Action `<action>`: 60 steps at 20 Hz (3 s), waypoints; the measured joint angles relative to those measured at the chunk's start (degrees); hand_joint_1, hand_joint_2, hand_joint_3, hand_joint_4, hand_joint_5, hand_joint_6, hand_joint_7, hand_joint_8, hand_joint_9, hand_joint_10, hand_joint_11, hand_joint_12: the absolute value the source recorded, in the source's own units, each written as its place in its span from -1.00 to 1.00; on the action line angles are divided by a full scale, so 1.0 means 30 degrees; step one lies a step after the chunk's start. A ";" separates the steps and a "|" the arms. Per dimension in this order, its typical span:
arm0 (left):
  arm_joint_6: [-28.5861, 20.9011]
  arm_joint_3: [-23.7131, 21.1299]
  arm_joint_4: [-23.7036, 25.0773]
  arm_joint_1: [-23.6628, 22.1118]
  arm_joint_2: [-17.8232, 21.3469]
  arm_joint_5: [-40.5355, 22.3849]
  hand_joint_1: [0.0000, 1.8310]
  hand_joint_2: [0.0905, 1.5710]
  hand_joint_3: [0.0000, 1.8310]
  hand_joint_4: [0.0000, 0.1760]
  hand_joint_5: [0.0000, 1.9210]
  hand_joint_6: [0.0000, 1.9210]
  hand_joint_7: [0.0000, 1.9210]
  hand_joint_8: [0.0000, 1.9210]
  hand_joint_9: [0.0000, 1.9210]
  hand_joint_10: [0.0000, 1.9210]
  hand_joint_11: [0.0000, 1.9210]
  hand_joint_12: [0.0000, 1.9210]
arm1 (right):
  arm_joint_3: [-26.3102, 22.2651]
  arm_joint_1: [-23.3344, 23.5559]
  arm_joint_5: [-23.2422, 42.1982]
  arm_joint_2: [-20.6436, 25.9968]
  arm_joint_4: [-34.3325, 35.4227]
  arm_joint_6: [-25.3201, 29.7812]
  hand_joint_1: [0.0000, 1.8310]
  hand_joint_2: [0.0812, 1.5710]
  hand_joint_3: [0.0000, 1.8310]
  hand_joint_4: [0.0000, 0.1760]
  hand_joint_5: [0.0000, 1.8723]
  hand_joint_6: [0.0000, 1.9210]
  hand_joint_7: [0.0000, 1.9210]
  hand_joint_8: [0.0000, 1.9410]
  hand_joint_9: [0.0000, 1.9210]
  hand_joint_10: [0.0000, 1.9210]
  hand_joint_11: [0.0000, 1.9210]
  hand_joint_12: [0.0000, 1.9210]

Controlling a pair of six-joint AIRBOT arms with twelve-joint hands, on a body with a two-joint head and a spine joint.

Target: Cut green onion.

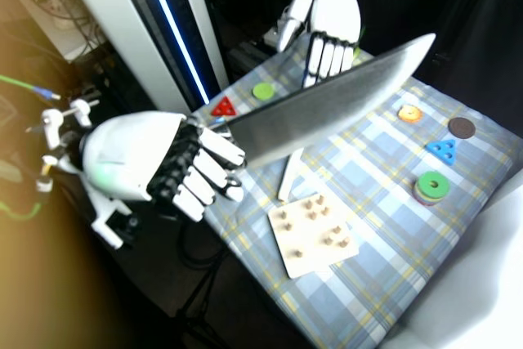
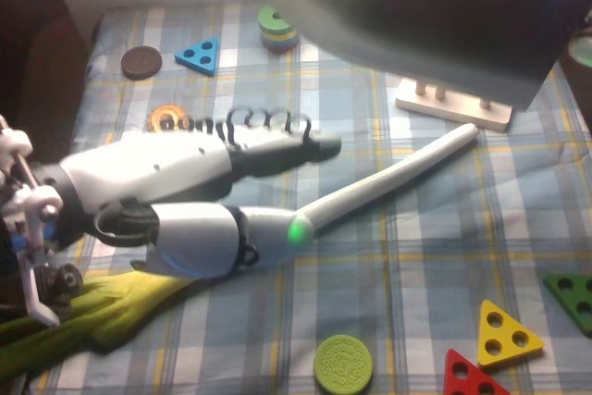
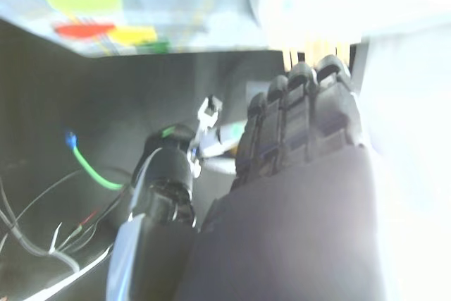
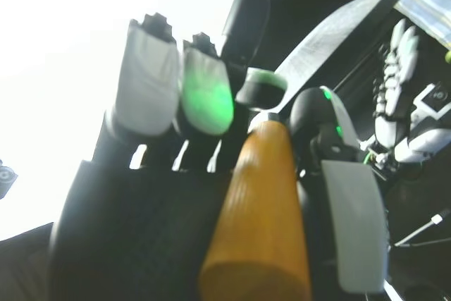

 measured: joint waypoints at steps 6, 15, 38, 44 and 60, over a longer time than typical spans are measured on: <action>0.2244 -0.0393 -0.3942 0.0692 0.1107 -0.3184 -1.00 0.73 -1.00 -1.00 -0.87 -1.00 -0.86 -1.00 -0.84 -1.00 -0.86 -0.91 | 0.0750 0.0714 -0.0233 -0.0109 0.0670 -0.0022 -0.43 0.70 -1.00 -0.95 0.24 1.00 0.45 1.00 0.53 1.00 0.55 1.00; 0.2470 -0.0634 -0.8000 0.2834 0.1982 -0.8196 -1.00 0.75 -1.00 -1.00 -0.83 -0.99 -0.74 -0.99 -0.76 -0.99 -0.93 -0.89 | 0.1384 0.1239 -0.2586 -0.0321 0.0248 -0.0029 -0.45 0.71 -1.00 -0.90 0.11 1.00 0.33 1.00 0.42 1.00 0.48 1.00; 0.2470 -0.0831 -0.8903 0.3898 0.2244 -0.9369 -1.00 0.71 -1.00 -1.00 -0.83 -0.99 -0.78 -0.99 -0.78 -0.99 -0.90 -0.84 | 0.1953 0.3942 -0.6725 -0.0138 -0.2973 0.0080 -0.39 0.78 -1.00 -0.93 0.18 1.00 0.43 1.00 0.55 1.00 0.58 1.00; 0.2470 -0.0831 -0.8837 0.3898 0.2251 -0.9282 -1.00 0.71 -1.00 -1.00 -0.82 -1.00 -0.77 -1.00 -0.76 -0.99 -0.89 -0.82 | 0.2025 0.4146 -0.7045 -0.0022 -0.3067 -0.0007 -0.44 0.78 -1.00 -0.93 0.19 1.00 0.43 1.00 0.54 1.00 0.59 1.00; 0.2470 -0.0831 -0.8728 0.3898 0.2244 -0.9275 -1.00 0.72 -1.00 -1.00 -0.81 -1.00 -0.73 -1.00 -0.74 -1.00 -0.91 -0.79 | 0.3373 0.4488 -1.0404 -0.0889 -0.3453 -0.0058 -0.69 0.62 -1.00 -0.93 0.22 1.00 0.40 1.00 0.47 1.00 0.45 1.00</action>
